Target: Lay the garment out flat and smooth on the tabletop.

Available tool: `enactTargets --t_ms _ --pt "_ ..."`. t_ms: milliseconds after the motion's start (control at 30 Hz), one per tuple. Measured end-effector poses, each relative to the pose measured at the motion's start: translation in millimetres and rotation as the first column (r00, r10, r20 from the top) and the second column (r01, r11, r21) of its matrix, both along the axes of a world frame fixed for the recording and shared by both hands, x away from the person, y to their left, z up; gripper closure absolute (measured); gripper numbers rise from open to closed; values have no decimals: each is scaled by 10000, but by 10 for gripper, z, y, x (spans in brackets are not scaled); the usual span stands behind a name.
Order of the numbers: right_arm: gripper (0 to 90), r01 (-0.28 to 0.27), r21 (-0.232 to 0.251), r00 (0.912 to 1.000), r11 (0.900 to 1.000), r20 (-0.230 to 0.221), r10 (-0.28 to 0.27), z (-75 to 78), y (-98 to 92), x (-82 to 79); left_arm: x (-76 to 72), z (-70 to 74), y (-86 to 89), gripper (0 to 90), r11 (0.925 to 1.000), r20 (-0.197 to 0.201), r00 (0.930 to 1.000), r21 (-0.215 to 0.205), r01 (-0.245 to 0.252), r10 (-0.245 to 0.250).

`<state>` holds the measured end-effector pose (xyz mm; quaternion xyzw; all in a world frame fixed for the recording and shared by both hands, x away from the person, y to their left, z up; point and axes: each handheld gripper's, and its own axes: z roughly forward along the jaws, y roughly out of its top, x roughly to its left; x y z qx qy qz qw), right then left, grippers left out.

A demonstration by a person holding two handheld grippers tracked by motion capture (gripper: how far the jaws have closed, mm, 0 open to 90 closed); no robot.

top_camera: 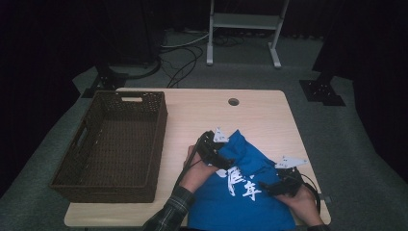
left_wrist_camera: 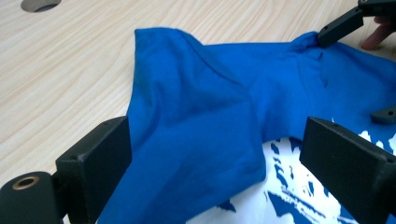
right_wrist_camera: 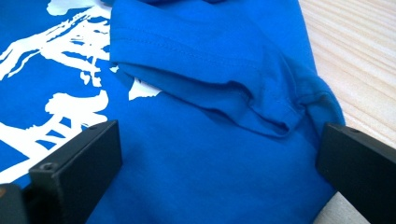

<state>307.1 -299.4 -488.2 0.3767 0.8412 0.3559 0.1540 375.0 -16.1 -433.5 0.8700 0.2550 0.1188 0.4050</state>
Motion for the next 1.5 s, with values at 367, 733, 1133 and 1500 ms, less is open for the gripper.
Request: enactTargets --t_ms 367,733,1133,1500 --pt "0 4 2 10000 10000 -4 -4 0 0 0 21 -51 -129 163 9997 -59 9997 -13 254 -254" --pt "0 4 4 10000 10000 -6 -4 0 0 -1 -5 -72 -170 361 9981 -90 9982 185 588 -587" --pt "0 6 10 10000 10000 4 -6 -1 1 0 -79 -140 -205 522 9953 -136 9957 292 922 -918" --pt "0 7 11 10000 10000 6 -7 -1 1 0 -106 -254 -236 559 9940 -119 9963 679 863 -857"
